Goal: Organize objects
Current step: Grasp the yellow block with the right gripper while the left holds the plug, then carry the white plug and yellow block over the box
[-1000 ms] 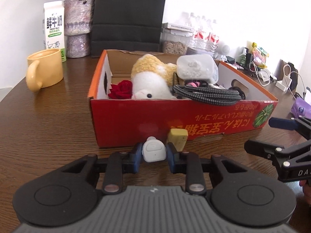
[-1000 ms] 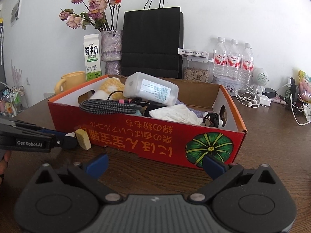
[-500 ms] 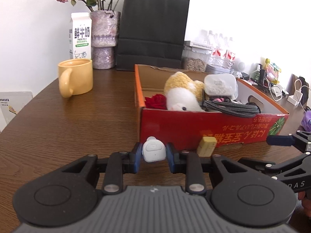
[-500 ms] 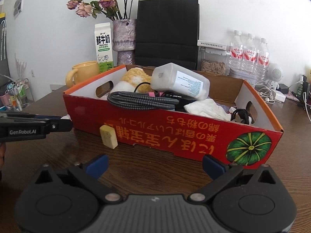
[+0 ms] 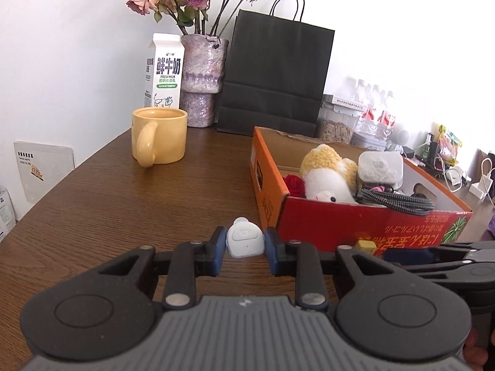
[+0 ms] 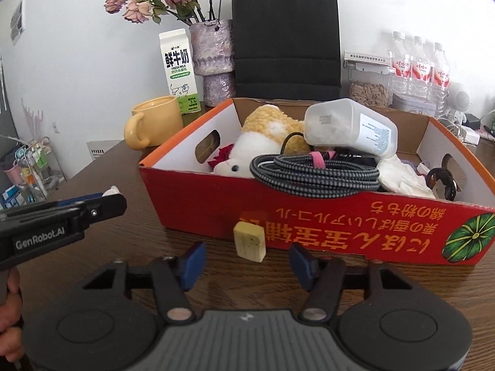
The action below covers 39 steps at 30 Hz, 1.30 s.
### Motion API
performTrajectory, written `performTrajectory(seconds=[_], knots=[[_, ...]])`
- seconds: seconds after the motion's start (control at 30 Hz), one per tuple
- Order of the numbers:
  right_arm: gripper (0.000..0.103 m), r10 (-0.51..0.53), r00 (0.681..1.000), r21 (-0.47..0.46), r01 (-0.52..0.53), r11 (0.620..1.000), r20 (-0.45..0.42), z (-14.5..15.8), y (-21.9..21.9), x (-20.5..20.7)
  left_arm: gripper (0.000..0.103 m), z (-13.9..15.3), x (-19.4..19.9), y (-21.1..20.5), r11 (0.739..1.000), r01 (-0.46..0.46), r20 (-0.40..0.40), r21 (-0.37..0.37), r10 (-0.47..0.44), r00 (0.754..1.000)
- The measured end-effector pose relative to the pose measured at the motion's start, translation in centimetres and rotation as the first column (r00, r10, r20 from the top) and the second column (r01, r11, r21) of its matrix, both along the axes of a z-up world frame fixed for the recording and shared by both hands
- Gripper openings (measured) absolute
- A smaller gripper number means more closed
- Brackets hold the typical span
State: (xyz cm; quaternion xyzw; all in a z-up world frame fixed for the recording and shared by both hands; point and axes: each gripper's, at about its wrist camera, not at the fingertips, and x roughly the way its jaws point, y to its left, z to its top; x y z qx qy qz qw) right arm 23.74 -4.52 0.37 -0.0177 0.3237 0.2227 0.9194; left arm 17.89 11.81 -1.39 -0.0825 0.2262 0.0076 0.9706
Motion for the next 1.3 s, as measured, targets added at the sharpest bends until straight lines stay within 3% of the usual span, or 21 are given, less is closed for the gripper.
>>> performTrajectory(seconds=[0.2,0.37,0.53,0.93,1.3], knots=[[0.04,-0.057,0.998,-0.007,0.057,0.998,-0.008,-0.2,1.3,0.3,0.028,0.2,-0.4,0.0,1.0,0.012,0.028,-0.008,-0.012,1.0],[0.038,-0.09,0.996,-0.02,0.089,0.996,-0.015,-0.5,1.7,0.7,0.028,0.3,-0.7,0.2,0.999,0.018,0.045,-0.028,-0.017,0.999],[0.021,-0.085,0.996,-0.025,0.084,0.996,-0.011,-0.6,1.9,0.6,0.028,0.3,-0.6,0.4,0.999,0.021,0.045,-0.039,-0.019,0.999],[0.021,-0.032,0.999,0.027,0.031,0.999,0.015,0.0,-0.3,-1.3,0.028,-0.1,-0.1,0.7,0.999,-0.027,0.011,-0.042,0.027,1.0],[0.021,-0.068,0.995,0.069,0.063,0.996,0.07,1.3,-5.8,-3.1,0.028,0.8,-0.9,-0.9,0.998,-0.056,0.026,-0.027,0.057,0.998]])
